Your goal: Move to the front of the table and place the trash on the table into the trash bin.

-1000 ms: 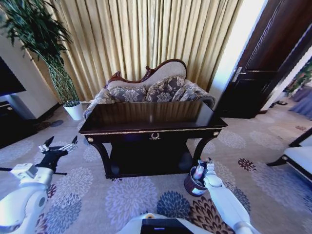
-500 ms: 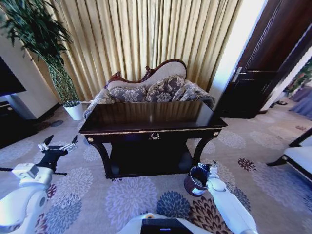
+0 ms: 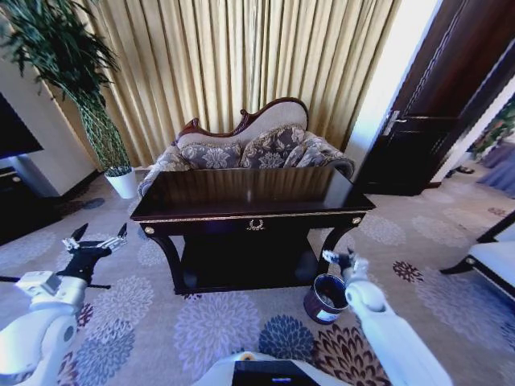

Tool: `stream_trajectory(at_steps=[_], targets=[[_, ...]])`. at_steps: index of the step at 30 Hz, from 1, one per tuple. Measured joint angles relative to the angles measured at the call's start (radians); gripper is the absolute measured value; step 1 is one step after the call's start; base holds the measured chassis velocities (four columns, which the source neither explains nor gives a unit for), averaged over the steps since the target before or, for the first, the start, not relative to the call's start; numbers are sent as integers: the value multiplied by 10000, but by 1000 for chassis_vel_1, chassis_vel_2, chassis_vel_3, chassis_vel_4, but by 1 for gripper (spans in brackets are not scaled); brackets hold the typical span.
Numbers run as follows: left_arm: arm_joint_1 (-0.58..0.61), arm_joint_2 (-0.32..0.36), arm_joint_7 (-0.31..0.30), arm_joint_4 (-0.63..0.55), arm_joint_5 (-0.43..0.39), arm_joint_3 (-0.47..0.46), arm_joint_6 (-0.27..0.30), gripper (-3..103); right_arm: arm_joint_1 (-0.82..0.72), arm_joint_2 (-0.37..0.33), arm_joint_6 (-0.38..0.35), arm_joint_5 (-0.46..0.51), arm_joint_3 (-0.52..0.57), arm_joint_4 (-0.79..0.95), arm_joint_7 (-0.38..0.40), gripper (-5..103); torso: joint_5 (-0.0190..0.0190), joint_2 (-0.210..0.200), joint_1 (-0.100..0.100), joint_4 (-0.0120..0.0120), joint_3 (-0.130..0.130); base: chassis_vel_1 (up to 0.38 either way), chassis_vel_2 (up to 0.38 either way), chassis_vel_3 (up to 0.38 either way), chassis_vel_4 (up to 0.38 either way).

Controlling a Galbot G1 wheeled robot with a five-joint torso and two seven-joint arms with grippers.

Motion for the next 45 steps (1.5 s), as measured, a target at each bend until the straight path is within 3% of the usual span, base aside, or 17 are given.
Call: stream_trajectory(at_steps=[11,15,20,31,45], targets=[[-54,91,-82,-309,-827,-192,325,100,-1940,-439,-880,635,676,4742,559,100,1,1,-1,1,0,0,0,0,0],[-6,137,-71,-414,-885,-292,345,100,-2395,-338,-1202,609,763,5347,608,100,3,1,-1,1,-1,0,0,0,0],[53,145,-67,-555,-968,-333,401,100,-2502,-238,-1367,529,726,5511,629,100,3,0,0,2,0,0,0,0,0],[165,111,-366,-1290,-1373,-433,1083,100,-2353,-105,-1332,252,651,5047,680,100,5,-1,0,1,1,23,-21,-19,21],[263,59,-447,-1538,-1345,-517,1201,100,-2340,-100,-1229,131,625,4972,682,100,3,-1,-1,2,1,86,-94,-86,87]])
